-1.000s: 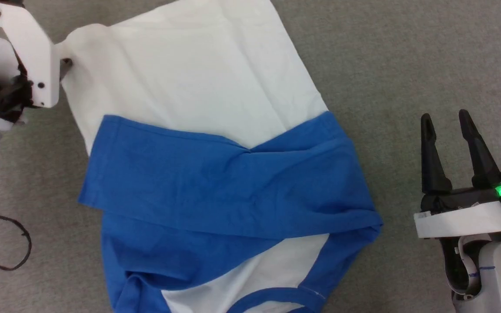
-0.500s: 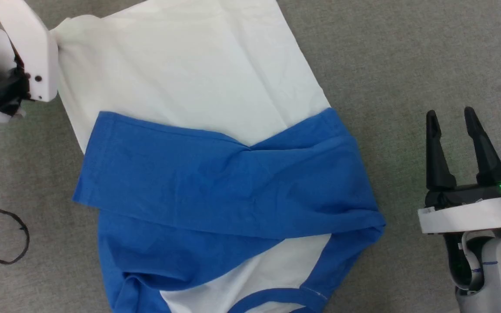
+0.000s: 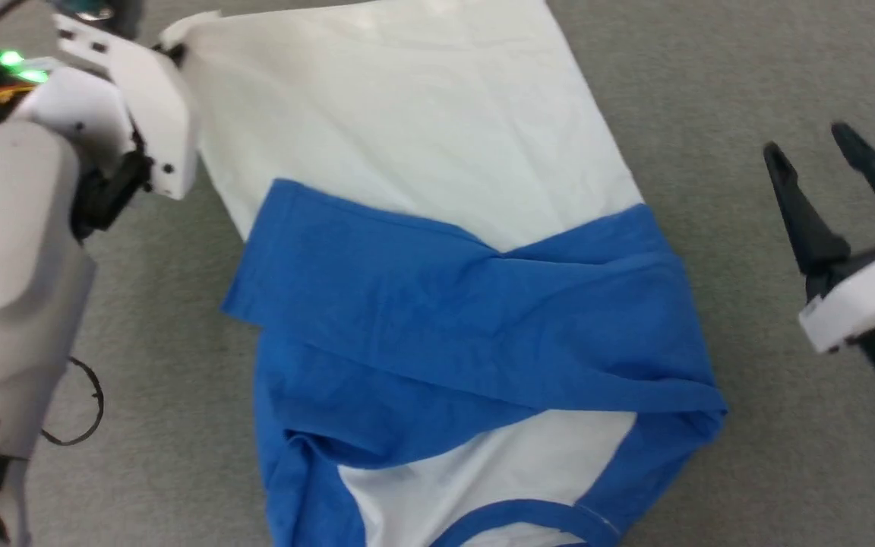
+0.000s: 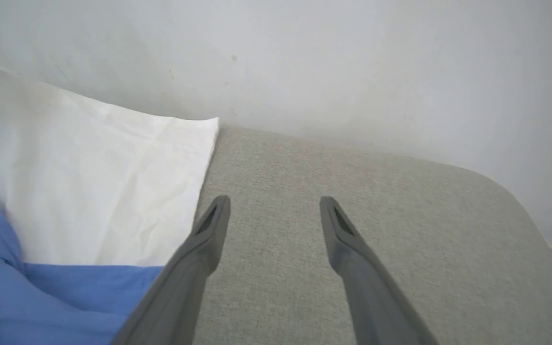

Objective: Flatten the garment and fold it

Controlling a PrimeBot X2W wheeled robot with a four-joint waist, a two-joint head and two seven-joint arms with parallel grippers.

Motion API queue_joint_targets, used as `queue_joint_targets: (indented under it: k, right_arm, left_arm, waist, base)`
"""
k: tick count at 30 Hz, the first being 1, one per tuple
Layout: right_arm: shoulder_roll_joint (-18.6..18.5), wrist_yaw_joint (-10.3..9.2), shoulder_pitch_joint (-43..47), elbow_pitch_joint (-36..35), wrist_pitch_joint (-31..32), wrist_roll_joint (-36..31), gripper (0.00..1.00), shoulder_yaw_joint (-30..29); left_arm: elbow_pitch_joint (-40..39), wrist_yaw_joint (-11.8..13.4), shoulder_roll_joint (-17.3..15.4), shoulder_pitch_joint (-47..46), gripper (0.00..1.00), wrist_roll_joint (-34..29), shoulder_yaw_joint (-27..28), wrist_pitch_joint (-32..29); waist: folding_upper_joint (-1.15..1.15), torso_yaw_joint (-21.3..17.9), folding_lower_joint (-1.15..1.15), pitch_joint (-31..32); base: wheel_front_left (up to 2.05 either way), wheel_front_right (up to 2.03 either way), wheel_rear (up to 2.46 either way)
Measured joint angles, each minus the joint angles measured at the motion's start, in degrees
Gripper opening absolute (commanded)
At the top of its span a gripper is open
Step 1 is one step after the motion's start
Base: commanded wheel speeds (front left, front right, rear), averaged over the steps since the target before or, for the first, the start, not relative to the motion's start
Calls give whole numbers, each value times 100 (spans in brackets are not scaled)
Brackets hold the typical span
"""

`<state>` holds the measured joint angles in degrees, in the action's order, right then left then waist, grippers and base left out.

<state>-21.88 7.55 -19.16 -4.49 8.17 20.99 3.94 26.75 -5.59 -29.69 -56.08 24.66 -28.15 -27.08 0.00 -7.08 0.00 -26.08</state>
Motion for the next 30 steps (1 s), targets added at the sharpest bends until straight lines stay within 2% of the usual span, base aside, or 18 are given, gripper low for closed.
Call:
queue_joint_targets:
  k: [5, 9, 13, 19, 30]
  right_arm:
    - [-831, 0, -1092, 48, 1193, 716, 100, 692]
    - [-1316, 0, -2069, 523, 2078, 1255, 100, 1256]
    - [-1753, 1, -3010, 1144, 2633, 1385, 100, 1933]
    - [-1994, 0, -4074, 2283, 3023, 1423, 100, 2563]
    - [-1922, 1, -5085, 3795, 2797, 1380, 100, 3031]
  left_arm:
    - [-432, 4, 334, 107, 0, -69, -200, 381]
    - [-837, 73, 617, 152, 0, -120, -346, 600]
    - [-1180, 166, 921, 216, 0, -234, -544, 790]
    - [-1454, 261, 1390, 224, 0, -310, -790, 985]
    - [-1267, 254, 1983, 64, 0, -310, -1102, 1308]
  waist:
    - [0, 422, 0, 15]
    - [0, 784, 0, -63]
    - [0, 1154, 0, -201]
    - [0, 1720, 1, -460]
    - [1, 2630, 1, -980]
  base:
    - [0, 0, 0]
    - [0, 0, 0]
    - [0, 0, 0]
    - [0, 0, 0]
    - [0, 0, 0]
